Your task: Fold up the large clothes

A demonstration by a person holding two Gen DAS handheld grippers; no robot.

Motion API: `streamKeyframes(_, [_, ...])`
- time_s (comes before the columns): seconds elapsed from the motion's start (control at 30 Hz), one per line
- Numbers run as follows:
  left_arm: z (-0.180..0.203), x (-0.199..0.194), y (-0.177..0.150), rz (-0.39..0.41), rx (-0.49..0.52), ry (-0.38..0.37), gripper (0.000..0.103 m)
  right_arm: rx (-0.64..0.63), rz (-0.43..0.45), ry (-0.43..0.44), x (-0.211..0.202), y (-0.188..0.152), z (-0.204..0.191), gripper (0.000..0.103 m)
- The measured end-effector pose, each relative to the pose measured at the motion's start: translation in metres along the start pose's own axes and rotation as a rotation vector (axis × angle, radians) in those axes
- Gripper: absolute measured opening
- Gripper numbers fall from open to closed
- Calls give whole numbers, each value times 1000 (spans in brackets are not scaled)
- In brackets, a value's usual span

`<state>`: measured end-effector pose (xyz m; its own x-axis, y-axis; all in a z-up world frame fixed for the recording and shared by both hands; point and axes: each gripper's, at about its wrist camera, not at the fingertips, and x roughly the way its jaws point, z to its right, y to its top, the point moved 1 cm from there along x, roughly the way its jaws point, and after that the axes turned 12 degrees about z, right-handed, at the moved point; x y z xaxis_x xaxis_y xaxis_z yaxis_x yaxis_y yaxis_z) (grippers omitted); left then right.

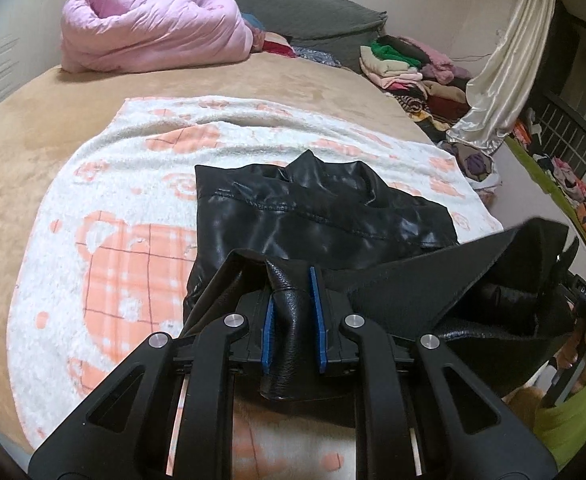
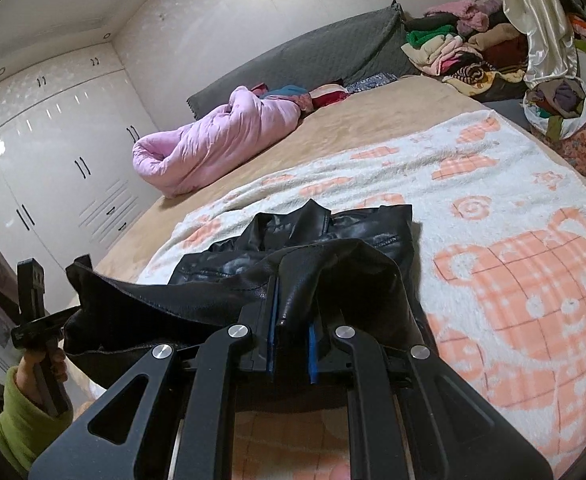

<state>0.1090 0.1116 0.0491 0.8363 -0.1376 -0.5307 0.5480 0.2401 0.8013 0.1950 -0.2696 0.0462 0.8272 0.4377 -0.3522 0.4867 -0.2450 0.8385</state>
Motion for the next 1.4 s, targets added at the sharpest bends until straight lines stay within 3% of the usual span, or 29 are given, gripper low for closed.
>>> streamKeyframes(0.43, [-4,38,17,-15,-13,49,9,20,-9,-47,43,10,14,10])
streamKeyframes(1.03, [-26,113,33,-78,-13,179,12,15,-121,-188,129,17,54,12])
streamKeyframes(1.2, [-35,125,29,-93,-35,185,13,23,-143,-198,141,9,65,13])
streamKeyframes(1.4, [-42,126,32,-54,-102,148,16,43,-148,-163,145,10,73,19])
